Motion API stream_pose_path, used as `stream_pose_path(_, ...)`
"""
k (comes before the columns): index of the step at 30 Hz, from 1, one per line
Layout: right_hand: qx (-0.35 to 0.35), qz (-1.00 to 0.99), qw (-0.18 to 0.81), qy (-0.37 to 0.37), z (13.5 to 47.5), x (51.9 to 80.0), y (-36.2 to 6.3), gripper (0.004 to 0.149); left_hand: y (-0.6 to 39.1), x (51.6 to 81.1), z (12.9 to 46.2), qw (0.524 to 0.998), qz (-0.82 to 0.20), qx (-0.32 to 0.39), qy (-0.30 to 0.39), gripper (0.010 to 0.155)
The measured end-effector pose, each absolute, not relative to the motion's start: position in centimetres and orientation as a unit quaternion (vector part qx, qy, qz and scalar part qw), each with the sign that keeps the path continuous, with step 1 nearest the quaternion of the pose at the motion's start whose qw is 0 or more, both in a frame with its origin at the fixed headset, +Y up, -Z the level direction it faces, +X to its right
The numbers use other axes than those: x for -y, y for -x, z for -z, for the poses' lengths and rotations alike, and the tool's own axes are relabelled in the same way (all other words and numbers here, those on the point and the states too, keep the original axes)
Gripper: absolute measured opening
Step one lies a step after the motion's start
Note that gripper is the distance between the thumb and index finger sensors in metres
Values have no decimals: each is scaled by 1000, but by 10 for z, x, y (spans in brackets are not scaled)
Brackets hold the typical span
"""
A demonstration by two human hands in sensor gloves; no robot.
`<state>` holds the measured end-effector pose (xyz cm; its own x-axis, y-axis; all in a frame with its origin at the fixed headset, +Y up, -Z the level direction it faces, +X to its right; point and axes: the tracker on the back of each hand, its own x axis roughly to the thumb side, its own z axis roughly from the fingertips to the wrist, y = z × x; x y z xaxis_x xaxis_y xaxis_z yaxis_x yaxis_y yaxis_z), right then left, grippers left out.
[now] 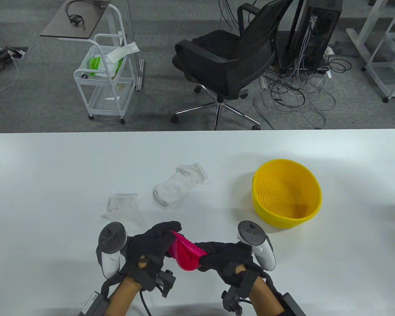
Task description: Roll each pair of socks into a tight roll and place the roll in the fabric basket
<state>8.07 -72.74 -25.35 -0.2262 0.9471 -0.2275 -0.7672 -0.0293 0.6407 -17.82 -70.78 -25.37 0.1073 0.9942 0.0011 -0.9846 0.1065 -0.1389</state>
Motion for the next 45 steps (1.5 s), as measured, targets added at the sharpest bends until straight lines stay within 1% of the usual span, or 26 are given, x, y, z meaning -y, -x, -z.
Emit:
stream_pose_path(4,-317,-745,579,-95,255,733,-84,40,176,706,254,719,-688,76,59,41)
stream_pose_path(7,-287,-778,553,-74,257,733,-89,39,171,706,255,698,-701,113,93,41)
stream_pose_path(10,-254,-782,567,-49,259,728,-96,38,163,709,257,688,-696,149,140,42)
stream_pose_path(12,-236,-778,581,-34,259,726,-101,38,159,711,257,682,-696,156,163,43)
stream_pose_path(15,-211,-772,599,-19,259,721,-108,39,156,712,258,694,-672,174,192,45)
stream_pose_path(16,-212,-768,604,-26,260,720,-109,39,156,714,257,693,-669,173,205,47)
stream_pose_path(17,-218,-762,609,-33,260,721,-108,40,156,715,256,695,-669,169,200,47)
stream_pose_path(19,-250,-743,619,-54,260,725,-106,43,155,713,253,725,-649,167,160,50)
stream_pose_path(21,-250,-743,619,-49,260,726,-106,44,157,709,250,762,-615,151,133,55)
stream_pose_path(22,-250,-744,617,-57,260,726,-106,43,158,708,250,788,-585,155,113,56)
stream_pose_path(23,-248,-745,617,-60,260,725,-106,43,158,707,250,806,-561,160,106,56)
stream_pose_path(25,-234,-758,606,-58,260,722,-107,43,159,708,250,829,-530,149,104,57)
stream_pose_path(27,-219,-776,589,-56,260,720,-108,43,160,710,251,830,-531,145,92,57)
stream_pose_path(29,-195,-800,564,-56,259,718,-110,43,162,712,251,827,-534,141,103,59)
stream_pose_path(32,-146,-847,508,-57,258,712,-114,42,165,715,251,831,-528,126,118,62)
stream_pose_path(39,-26,-929,367,-38,258,690,-128,40,170,714,251,836,-526,110,115,62)
stream_pose_path(41,-17,-938,347,-21,261,683,-132,41,171,714,250,836,-523,113,122,62)
stream_pose_path(45,-23,-948,317,25,276,664,-144,40,173,713,250,835,-524,113,124,62)
